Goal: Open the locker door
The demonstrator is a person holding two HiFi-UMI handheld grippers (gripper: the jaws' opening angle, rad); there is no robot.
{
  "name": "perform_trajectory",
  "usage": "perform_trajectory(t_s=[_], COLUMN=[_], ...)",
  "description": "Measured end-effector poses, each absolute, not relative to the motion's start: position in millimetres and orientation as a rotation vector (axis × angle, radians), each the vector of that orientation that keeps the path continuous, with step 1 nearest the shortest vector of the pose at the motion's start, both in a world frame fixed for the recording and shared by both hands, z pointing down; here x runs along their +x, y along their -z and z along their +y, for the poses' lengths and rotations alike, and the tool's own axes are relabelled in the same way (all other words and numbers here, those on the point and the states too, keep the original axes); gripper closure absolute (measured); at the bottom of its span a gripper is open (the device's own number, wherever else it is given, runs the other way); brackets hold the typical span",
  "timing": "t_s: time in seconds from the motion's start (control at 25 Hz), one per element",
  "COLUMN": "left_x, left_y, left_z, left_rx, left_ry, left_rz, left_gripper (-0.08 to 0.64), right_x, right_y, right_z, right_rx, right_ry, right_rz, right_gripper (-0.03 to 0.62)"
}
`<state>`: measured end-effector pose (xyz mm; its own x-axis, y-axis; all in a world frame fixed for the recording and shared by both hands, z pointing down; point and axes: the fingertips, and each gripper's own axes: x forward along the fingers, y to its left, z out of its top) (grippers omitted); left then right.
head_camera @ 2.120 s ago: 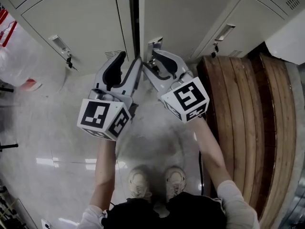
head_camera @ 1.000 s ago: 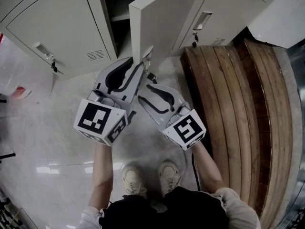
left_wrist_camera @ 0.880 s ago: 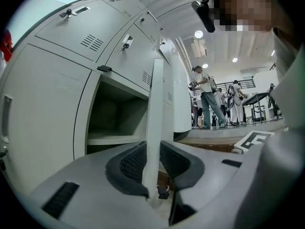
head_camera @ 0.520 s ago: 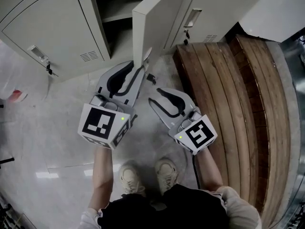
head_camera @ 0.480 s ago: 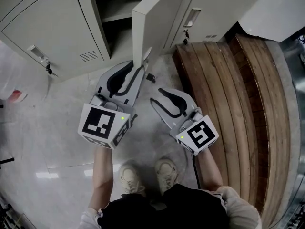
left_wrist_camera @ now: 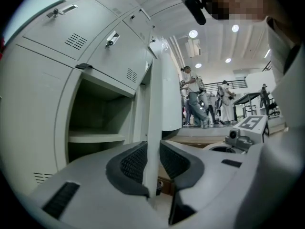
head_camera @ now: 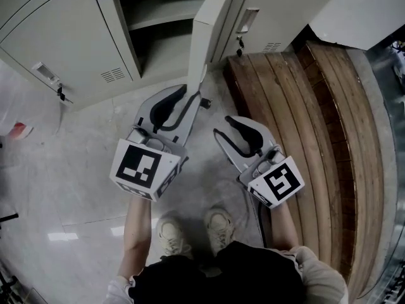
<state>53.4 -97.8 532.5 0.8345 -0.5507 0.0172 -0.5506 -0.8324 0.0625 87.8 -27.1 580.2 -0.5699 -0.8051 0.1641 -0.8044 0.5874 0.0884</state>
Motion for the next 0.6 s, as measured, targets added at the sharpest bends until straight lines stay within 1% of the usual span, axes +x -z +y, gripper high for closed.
perform_trajectory(t_s=[0.08, 0.12, 0.2, 0.6], left_x=[74.4, 87.1, 108.9, 166.3], left_y=[-533.9, -534.2, -533.7, -535.3], left_z=[-82.4, -75.0, -65.7, -58.1], left_rx=[3.003, 3.024, 3.021, 3.060], left_ry=[-0.025, -0.029, 0.009, 0.042], left_rz=[-0.787, -0.750, -0.691, -0.526], left_gripper=[0.484, 0.503, 0.512, 0.512], right_x=[90.9, 93.0, 98.7, 147.0], right_y=[-578.3, -577.8, -579.0, -584.4], right_z=[-24.2, -22.6, -18.1, 8.5], right_rx=[1.357, 1.367, 1.387, 1.511], right_ry=[0.021, 0.027, 0.024, -0.049], right_rz=[-2.619, -2.611, -2.590, -2.483], right_gripper=[0.463, 0.462, 0.462, 0.463])
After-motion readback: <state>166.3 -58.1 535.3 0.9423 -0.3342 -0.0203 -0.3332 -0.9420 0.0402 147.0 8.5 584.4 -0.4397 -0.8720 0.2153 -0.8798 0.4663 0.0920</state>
